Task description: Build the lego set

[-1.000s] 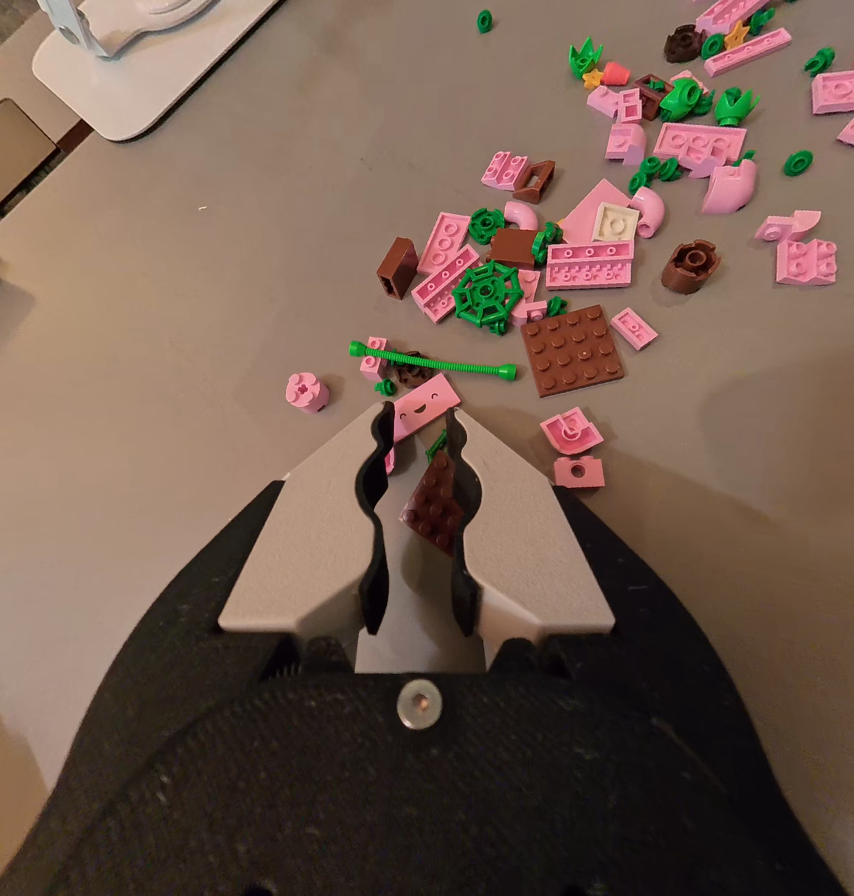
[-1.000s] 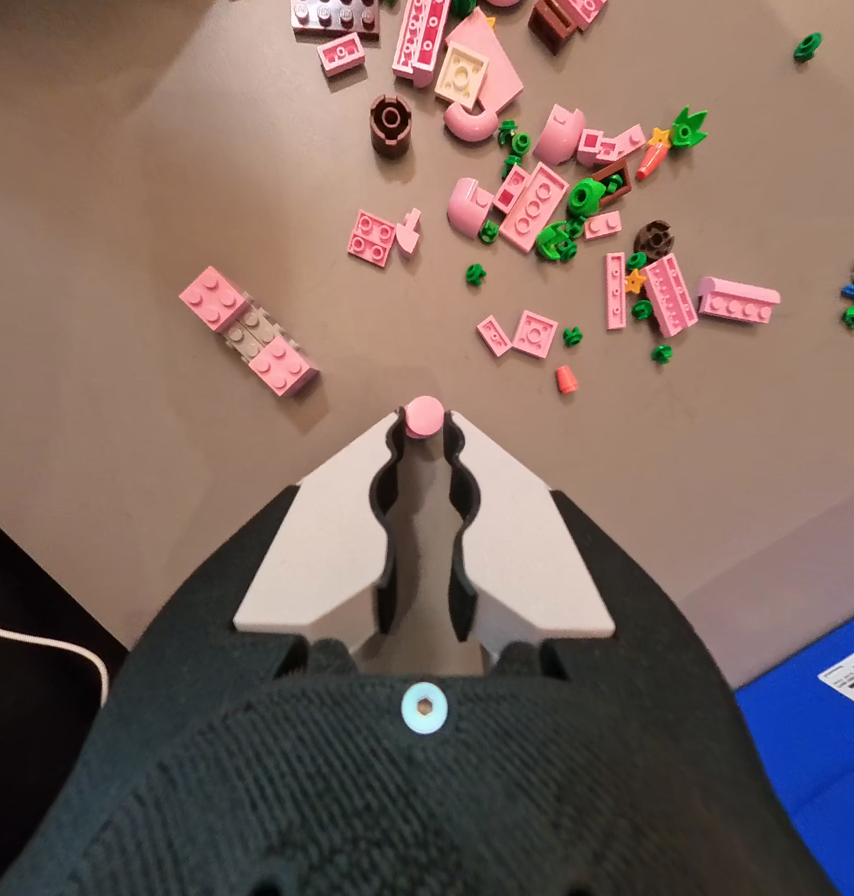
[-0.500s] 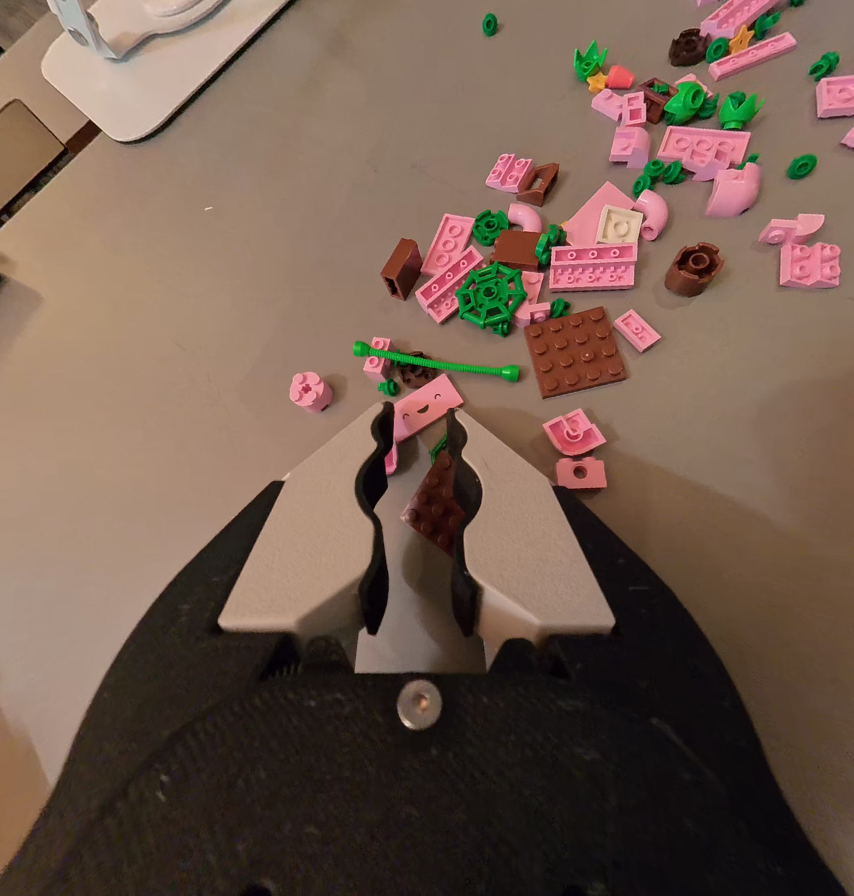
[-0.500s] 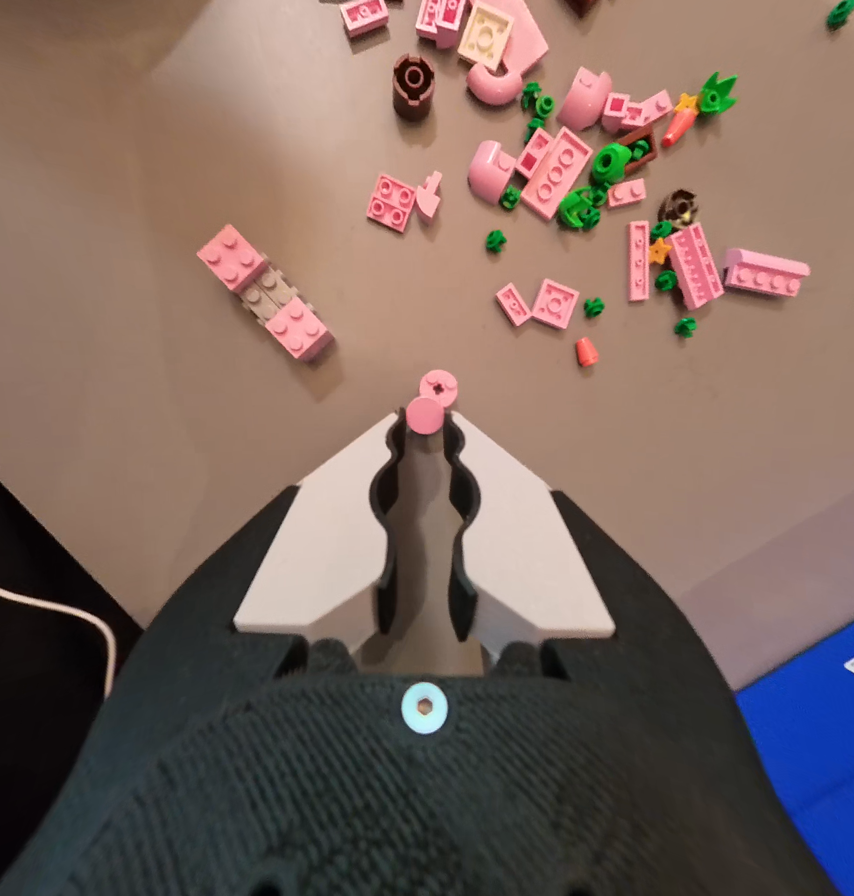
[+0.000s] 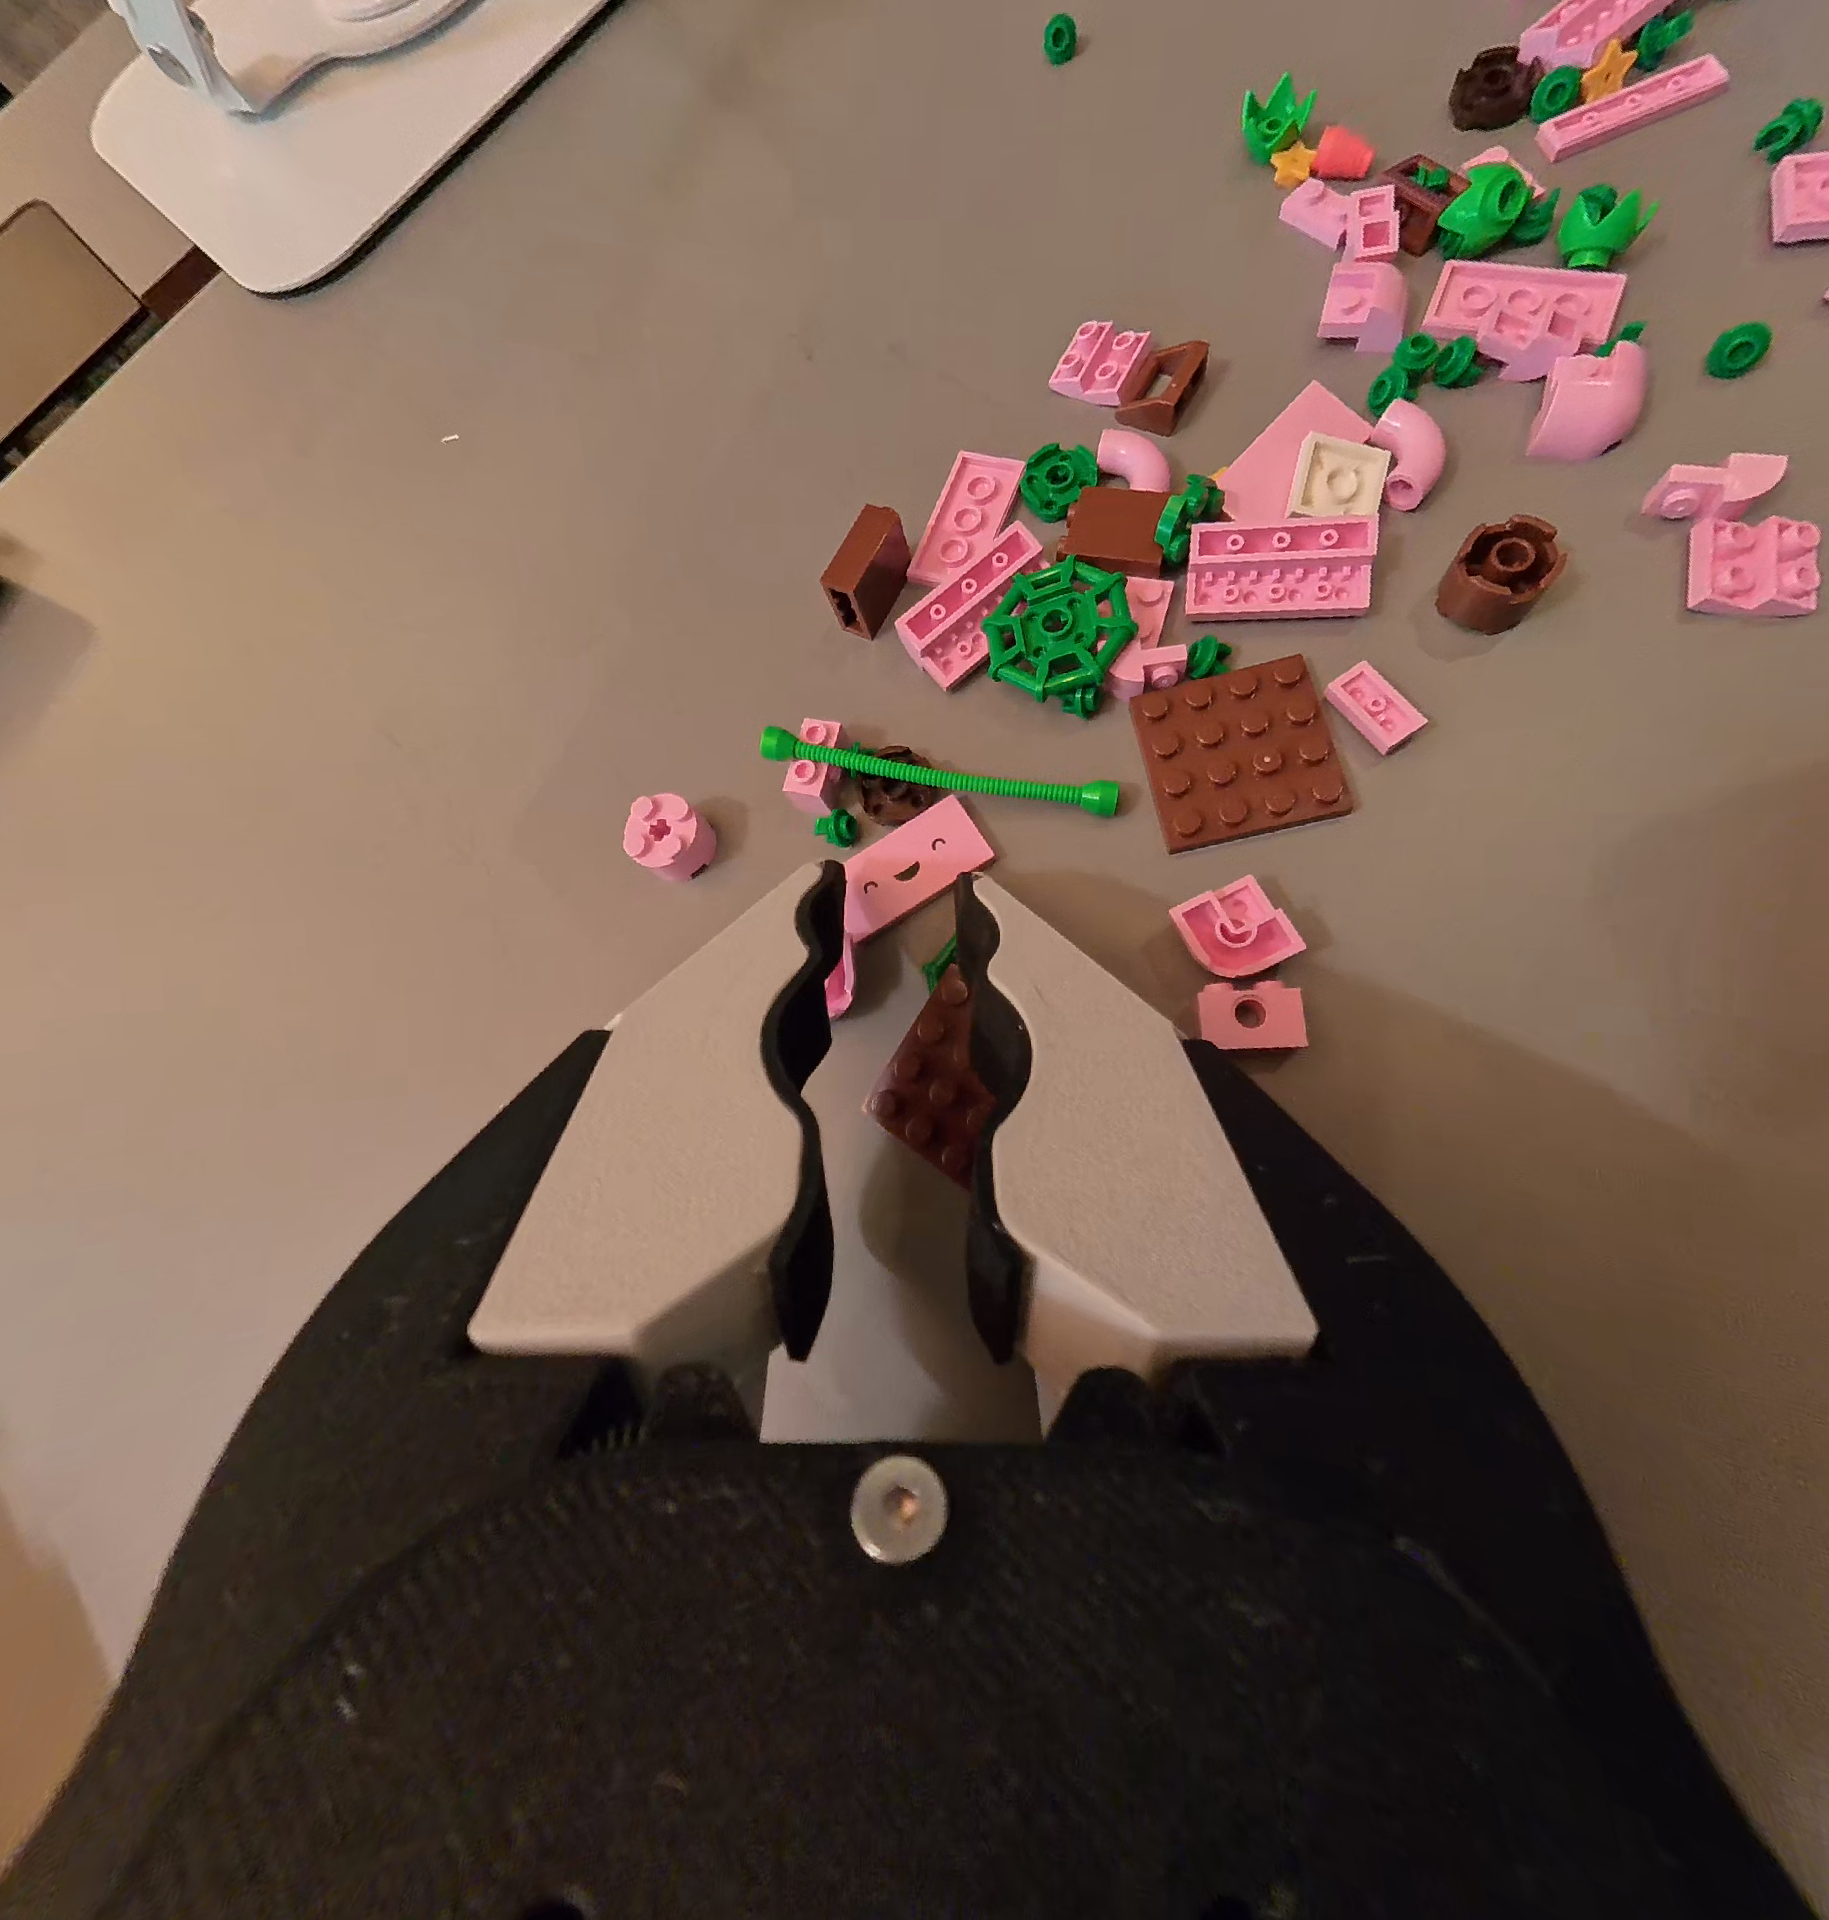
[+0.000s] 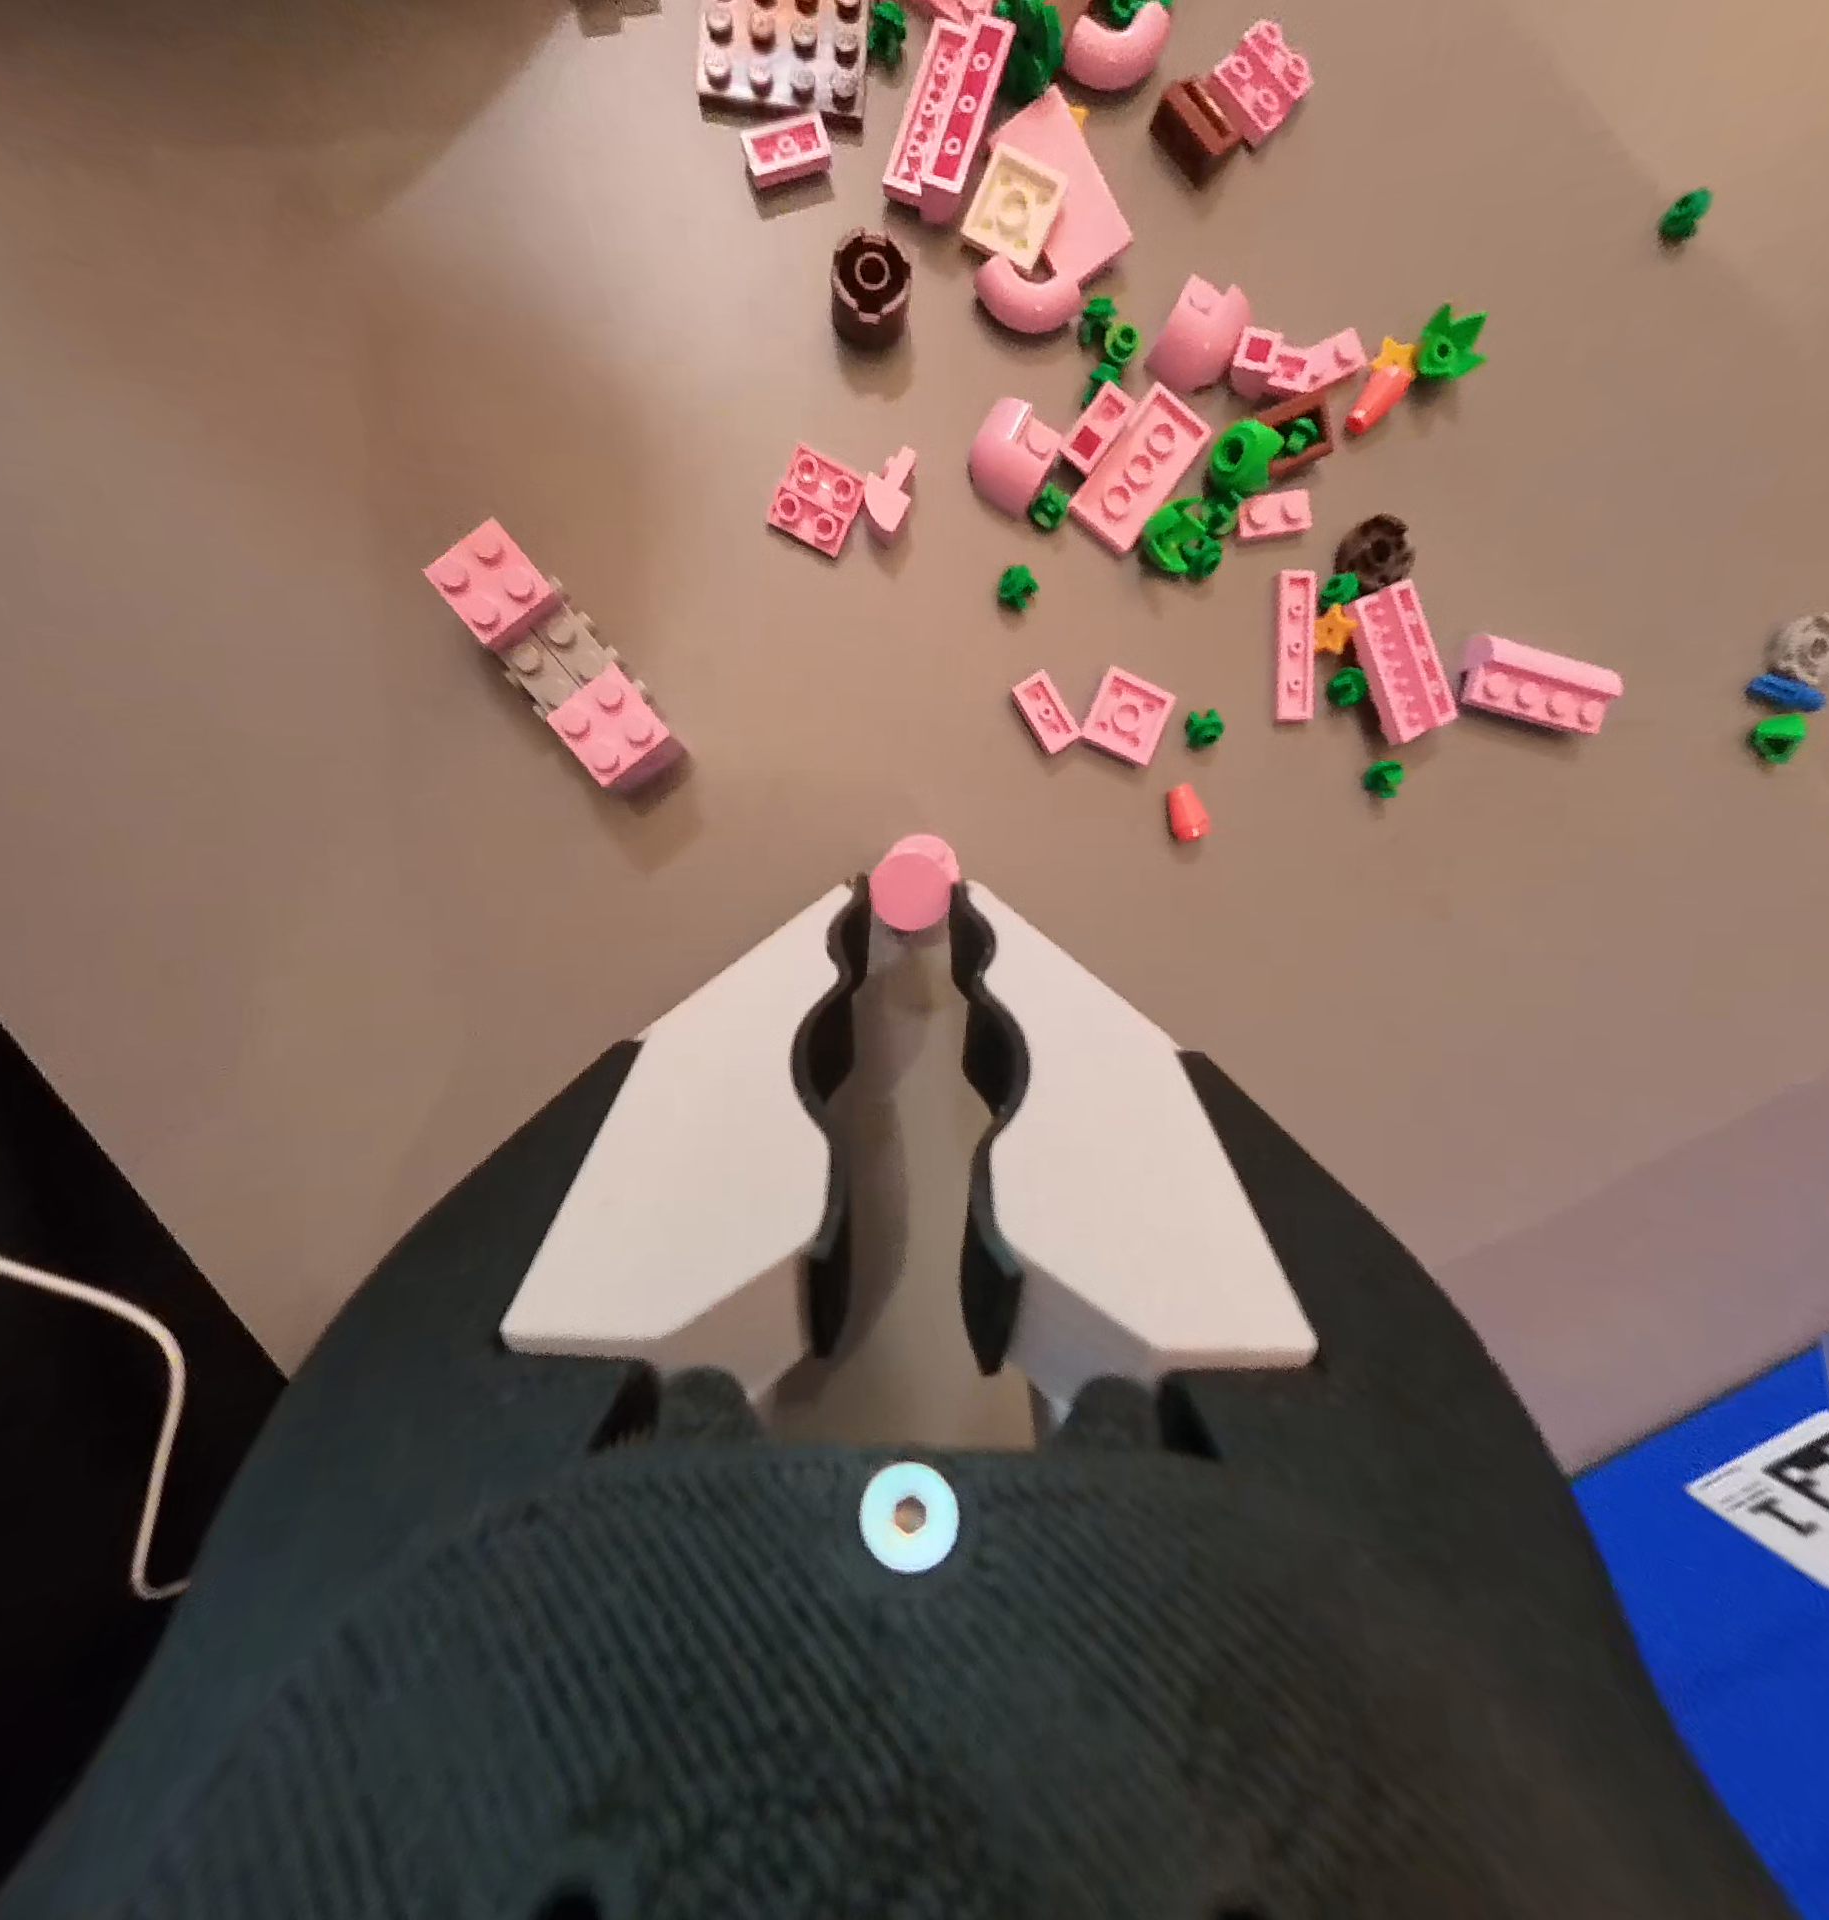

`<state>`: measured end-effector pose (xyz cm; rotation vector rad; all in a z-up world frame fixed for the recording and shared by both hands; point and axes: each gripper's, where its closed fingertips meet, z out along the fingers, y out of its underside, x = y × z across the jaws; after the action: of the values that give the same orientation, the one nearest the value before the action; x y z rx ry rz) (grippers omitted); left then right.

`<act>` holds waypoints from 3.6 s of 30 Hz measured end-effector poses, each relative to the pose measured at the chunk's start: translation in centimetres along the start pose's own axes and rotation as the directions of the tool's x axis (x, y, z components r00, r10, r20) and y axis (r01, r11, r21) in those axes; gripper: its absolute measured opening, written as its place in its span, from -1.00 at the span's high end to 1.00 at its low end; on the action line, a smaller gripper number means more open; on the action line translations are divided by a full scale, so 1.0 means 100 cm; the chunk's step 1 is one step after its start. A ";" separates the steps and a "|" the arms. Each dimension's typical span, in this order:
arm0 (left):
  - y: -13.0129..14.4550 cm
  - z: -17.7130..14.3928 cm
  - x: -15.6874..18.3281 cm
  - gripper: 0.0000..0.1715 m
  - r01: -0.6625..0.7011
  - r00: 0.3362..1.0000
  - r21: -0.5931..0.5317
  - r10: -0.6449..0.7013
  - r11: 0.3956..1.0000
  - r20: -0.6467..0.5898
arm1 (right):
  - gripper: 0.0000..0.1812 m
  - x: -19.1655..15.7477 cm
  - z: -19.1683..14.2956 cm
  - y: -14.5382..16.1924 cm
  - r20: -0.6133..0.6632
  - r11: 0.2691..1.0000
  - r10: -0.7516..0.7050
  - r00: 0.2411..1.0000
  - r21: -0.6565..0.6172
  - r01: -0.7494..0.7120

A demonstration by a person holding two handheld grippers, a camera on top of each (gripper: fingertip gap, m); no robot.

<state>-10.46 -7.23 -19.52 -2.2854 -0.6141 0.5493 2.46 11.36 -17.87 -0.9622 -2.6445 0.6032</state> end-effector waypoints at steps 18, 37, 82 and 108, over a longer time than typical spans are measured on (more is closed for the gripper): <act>0.000 0.000 0.001 0.78 -0.005 1.000 0.001 0.005 1.000 -0.008 | 0.85 0.003 0.009 0.004 0.117 0.961 -0.206 0.972 -0.164 0.223; 0.000 0.000 0.001 0.77 -0.006 1.000 -0.001 0.006 1.000 -0.009 | 0.85 0.003 0.010 0.001 0.183 0.908 -0.322 0.929 -0.220 0.358; 0.000 0.000 0.001 0.77 -0.002 1.000 -0.001 0.002 1.000 -0.012 | 0.84 0.000 0.015 0.005 0.222 0.884 -0.337 0.915 -0.258 0.389; 0.000 0.000 0.002 0.77 -0.004 1.000 0.000 0.004 1.000 -0.010 | 1.00 -0.002 0.010 -0.001 0.231 0.906 -0.316 0.920 -0.214 0.365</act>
<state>-10.34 -7.14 -19.56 -2.2890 -0.6049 0.5388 2.23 10.87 -18.74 -0.4894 -3.0198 0.2904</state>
